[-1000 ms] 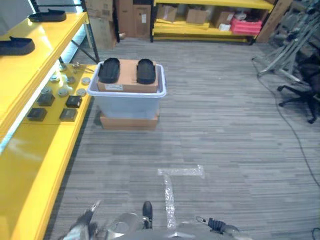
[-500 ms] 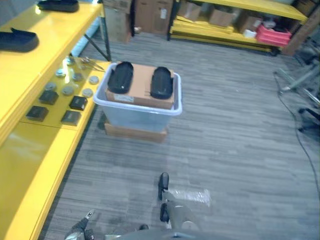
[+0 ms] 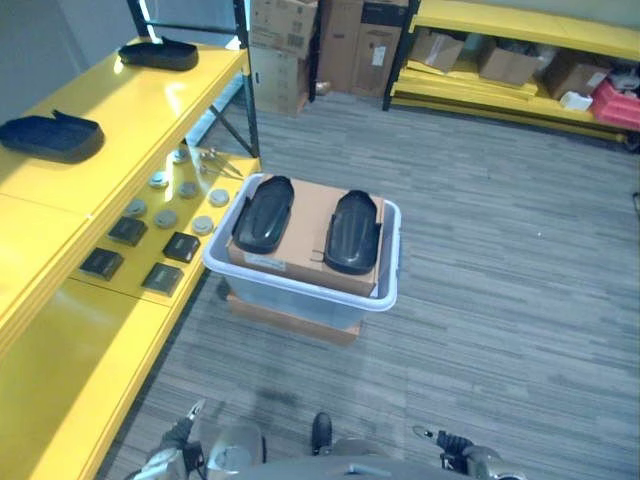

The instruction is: Move parts from the plastic box to the shelf.

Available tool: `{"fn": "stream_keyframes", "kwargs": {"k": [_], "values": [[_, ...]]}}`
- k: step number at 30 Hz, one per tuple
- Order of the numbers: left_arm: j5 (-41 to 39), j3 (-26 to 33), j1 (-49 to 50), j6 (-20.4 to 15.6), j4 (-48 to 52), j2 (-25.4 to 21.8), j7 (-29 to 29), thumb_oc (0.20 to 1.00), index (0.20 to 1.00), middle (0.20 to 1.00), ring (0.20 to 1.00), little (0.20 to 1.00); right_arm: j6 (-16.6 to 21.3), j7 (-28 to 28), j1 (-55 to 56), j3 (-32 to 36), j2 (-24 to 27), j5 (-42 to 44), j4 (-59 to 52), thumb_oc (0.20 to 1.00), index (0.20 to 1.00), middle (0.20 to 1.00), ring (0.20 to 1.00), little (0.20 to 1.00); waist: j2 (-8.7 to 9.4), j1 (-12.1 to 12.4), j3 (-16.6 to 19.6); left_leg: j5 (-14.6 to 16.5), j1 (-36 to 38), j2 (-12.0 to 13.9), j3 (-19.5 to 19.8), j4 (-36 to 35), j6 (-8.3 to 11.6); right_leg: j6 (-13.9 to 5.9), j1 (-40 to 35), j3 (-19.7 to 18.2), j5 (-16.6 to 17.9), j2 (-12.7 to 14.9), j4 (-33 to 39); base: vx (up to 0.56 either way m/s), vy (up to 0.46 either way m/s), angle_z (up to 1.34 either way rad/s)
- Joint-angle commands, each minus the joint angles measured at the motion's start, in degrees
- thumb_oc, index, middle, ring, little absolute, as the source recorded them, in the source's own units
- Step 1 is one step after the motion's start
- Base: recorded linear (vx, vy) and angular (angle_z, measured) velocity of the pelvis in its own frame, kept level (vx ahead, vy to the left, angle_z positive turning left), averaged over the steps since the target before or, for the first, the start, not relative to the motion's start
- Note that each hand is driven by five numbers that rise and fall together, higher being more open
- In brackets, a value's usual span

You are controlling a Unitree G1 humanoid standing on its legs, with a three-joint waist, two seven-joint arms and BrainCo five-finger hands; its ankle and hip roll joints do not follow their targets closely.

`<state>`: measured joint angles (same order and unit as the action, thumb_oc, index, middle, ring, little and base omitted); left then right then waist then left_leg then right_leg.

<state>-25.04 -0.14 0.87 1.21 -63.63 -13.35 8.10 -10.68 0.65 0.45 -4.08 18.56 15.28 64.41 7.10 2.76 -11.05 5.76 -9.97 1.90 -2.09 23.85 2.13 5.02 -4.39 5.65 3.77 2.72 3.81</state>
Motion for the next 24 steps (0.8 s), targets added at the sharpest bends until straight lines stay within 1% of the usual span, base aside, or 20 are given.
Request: {"fn": "stream_keyframes", "kwargs": {"k": [1,2,3,4,5,6,9,10,11,13,14,16,17,18,19,20,21,22,23,24], "values": [[-1.02,-0.32,-0.29,-1.24,0.21,-1.08,1.33,1.000,1.000,1.000,1.000,1.000,0.62,-1.33,3.26,-0.93,2.24,-0.30,0.61,1.000,1.000,1.000,1.000,1.000,-3.12,-0.35,-0.06,-10.79,1.57,1.51,-2.25,-12.73,0.79,-10.49,0.73,5.20,2.35,1.34,0.31,0.10,0.095,0.06],[-0.37,-0.29,-0.53,-1.00,0.12,-1.16,1.04,1.000,1.000,1.000,1.000,1.000,0.89,-1.95,3.71,-0.93,2.14,0.44,0.32,1.000,1.000,1.000,1.000,1.000,-3.43,-0.55,-0.18,-12.54,0.74,2.45,-2.36,-13.44,1.48,-10.37,0.20,5.35,1.93,1.38,0.45,0.12,0.132,0.06],[0.13,-0.24,-0.77,-0.96,0.00,-1.31,0.64,1.000,1.000,1.000,1.000,1.000,0.83,-2.50,4.09,-0.94,2.12,1.50,-0.33,1.000,1.000,1.000,1.000,1.000,-3.66,-0.61,-0.16,-12.90,0.18,2.70,-1.64,-14.04,1.77,-10.36,-0.06,5.35,1.42,1.67,0.29,0.09,0.134,0.04],[0.25,-0.17,-0.89,-0.94,-0.07,-1.32,0.45,1.000,1.000,1.000,1.000,1.000,0.71,-2.65,4.20,-0.91,2.09,2.13,-0.68,1.000,1.000,1.000,1.000,1.000,-3.80,-0.61,-0.01,-12.31,0.55,2.47,-1.33,-15.29,1.63,-10.58,-0.05,5.46,1.09,1.99,0.12,0.08,0.199,-0.08],[0.65,-0.04,-1.10,-1.13,-0.26,-1.12,0.42,1.000,1.000,1.000,1.000,1.000,1.21,-2.94,4.17,-0.54,1.67,2.54,-0.39,1.000,1.000,1.000,1.000,1.000,-4.19,-0.65,0.51,-10.77,3.02,1.49,-1.23,-18.85,1.24,-11.27,0.48,6.08,0.74,2.74,-0.21,0.06,0.205,-0.14],[0.27,-0.65,-1.07,-1.45,-0.12,-1.14,0.74,1.000,1.000,1.000,1.000,1.000,1.84,-3.13,4.36,-0.58,1.40,2.91,-0.13,1.000,1.000,1.000,1.000,1.000,-4.67,-0.84,0.70,-10.30,4.95,0.90,-0.84,-21.01,1.15,-11.53,0.99,6.23,0.61,2.93,-0.60,0.06,0.198,-0.24],[0.02,-1.06,-0.97,-1.67,0.18,-1.09,1.40,1.000,1.000,1.000,1.000,1.000,2.80,-3.40,5.02,-0.14,0.55,2.77,-0.02,1.000,1.000,1.000,1.000,1.000,-5.20,-1.01,0.98,-9.85,7.03,0.27,-0.83,-23.00,0.98,-11.86,1.42,6.59,0.47,3.29,-1.17,0.05,0.093,-0.16],[0.55,-1.32,-0.93,-1.65,0.00,-1.21,1.44,1.000,1.000,1.000,1.000,1.000,4.35,-4.50,5.31,0.07,-0.17,3.69,0.40,1.000,1.000,1.000,1.000,1.000,-5.47,-0.94,1.37,-9.68,8.07,-0.30,-0.71,-24.08,0.75,-12.04,1.51,6.71,0.53,3.56,-1.32,0.08,0.100,-0.09],[0.93,-1.40,-0.85,-1.53,0.01,-1.14,1.56,1.000,1.000,1.000,1.000,1.000,5.39,-5.09,5.33,0.12,-0.41,4.99,0.61,1.000,1.000,1.000,1.000,1.000,-5.52,-0.85,1.51,-9.59,8.40,-0.53,-0.64,-24.32,0.61,-12.16,1.50,6.61,0.63,3.63,-1.31,0.09,0.093,0.07],[2.79,-1.93,-0.25,-1.55,0.24,-1.24,2.05,1.000,1.000,1.000,1.000,1.000,8.92,-9.49,4.63,1.64,-1.10,14.65,-1.31,1.000,1.000,1.000,1.000,1.000,-5.66,-0.48,1.87,-9.41,9.36,-0.92,-0.59,-25.02,0.01,-12.43,1.47,6.38,0.97,3.92,-1.35,0.07,0.040,0.09],[2.88,-1.99,-0.12,-1.60,0.30,-1.27,2.12,1.000,1.000,1.000,1.000,1.000,9.36,-10.40,4.53,1.97,-1.10,15.97,-1.94,1.000,1.000,1.000,1.000,1.000,-5.65,-0.47,1.89,-9.39,9.45,-0.92,-0.64,-25.06,-0.04,-12.44,1.45,6.31,1.01,3.94,-1.34,0.05,0.010,0.04],[3.48,-2.29,1.23,-1.94,0.44,-1.47,2.10,1.000,1.000,1.000,1.000,1.000,12.91,-18.01,3.93,5.48,-0.28,24.91,-8.56,1.000,1.000,1.000,1.000,1.000,-5.48,-0.76,2.24,-9.10,9.79,-0.81,-1.32,-25.27,-0.38,-12.66,1.57,5.94,1.18,4.07,-1.27,0.04,0.005,-0.01],[3.88,-1.85,2.48,-2.23,0.55,-1.64,2.10,1.000,1.000,1.000,1.000,1.000,19.86,-26.38,4.10,9.05,0.40,26.86,-14.03,1.000,1.000,1.000,1.000,1.000,-5.36,-1.42,2.62,-8.90,10.06,-0.71,-2.26,-25.75,-0.62,-12.87,1.92,5.65,1.33,4.10,-1.12,0.04,0.015,-0.06],[3.78,-1.71,2.72,-2.40,0.38,-1.72,2.03,1.000,1.000,1.000,1.000,1.000,19.61,-27.20,4.24,10.18,0.66,26.69,-15.52,1.000,1.000,1.000,1.000,1.000,-5.36,-1.64,2.71,-8.85,10.18,-0.68,-2.55,-25.96,-0.67,-12.94,2.03,5.56,1.36,4.08,-1.08,0.03,0.041,-0.14],[3.44,-1.26,3.55,-2.84,-0.47,-2.21,1.36,1.000,1.000,1.000,1.000,1.000,26.44,-34.52,4.68,16.83,2.59,23.47,-20.34,1.000,1.000,1.000,1.000,1.000,-5.42,-2.82,3.04,-8.64,10.57,-0.64,-3.75,-26.73,-0.94,-13.26,2.60,5.24,1.53,4.06,-0.92,0.01,0.041,-0.16],[3.34,-1.24,3.71,-3.03,-0.82,-2.41,1.08,1.000,1.000,1.000,1.000,1.000,30.15,-37.03,4.82,19.96,3.75,21.82,-21.59,1.000,1.000,1.000,1.000,1.000,-5.46,-3.20,3.09,-8.53,10.74,-0.62,-4.11,-26.94,-1.04,-13.40,2.76,5.14,1.61,4.04,-0.89,0.01,0.042,-0.15],[3.04,-1.36,3.75,-3.12,-1.02,-2.50,0.95,1.000,1.000,1.000,1.000,1.000,31.17,-37.59,4.91,21.78,4.43,20.99,-22.43,1.000,1.000,1.000,1.000,1.000,-5.48,-3.38,3.11,-8.45,10.85,-0.61,-4.27,-27.04,-1.08,-13.49,2.82,5.11,1.66,4.02,-0.87,0.01,0.029,-0.08],[2.37,-1.21,3.81,-2.98,-1.08,-2.85,0.49,1.000,1.000,1.000,1.000,1.000,33.53,-40.26,5.15,25.36,6.28,18.52,-24.69,1.000,1.000,1.000,1.000,1.000,-5.52,-3.74,3.04,-8.28,11.04,-0.61,-4.62,-27.19,-1.21,-13.60,2.92,5.08,1.71,4.08,-0.87,0.01,0.024,-0.11],[2.24,-1.06,4.01,-2.85,-0.82,-3.00,0.30,1.000,1.000,1.000,1.000,1.000,34.95,-43.69,5.29,30.36,8.80,14.73,-28.18,1.000,1.000,1.000,1.000,1.000,-5.56,-4.04,3.01,-8.02,11.25,-0.60,-4.86,-27.32,-1.33,-13.84,3.08,4.98,1.72,4.07,-0.97,0.02,0.021,-0.10],[2.43,-0.73,4.15,-2.56,-0.45,-3.01,0.24,1.000,1.000,1.000,1.000,1.000,35.39,-45.59,5.54,32.99,10.18,12.22,-30.22,1.000,1.000,1.000,1.000,1.000,-5.56,-4.12,2.97,-7.90,11.39,-0.58,-4.97,-27.36,-1.37,-13.97,3.12,4.97,1.77,4.07,-1.04,0.03,0.010,-0.10]]}}
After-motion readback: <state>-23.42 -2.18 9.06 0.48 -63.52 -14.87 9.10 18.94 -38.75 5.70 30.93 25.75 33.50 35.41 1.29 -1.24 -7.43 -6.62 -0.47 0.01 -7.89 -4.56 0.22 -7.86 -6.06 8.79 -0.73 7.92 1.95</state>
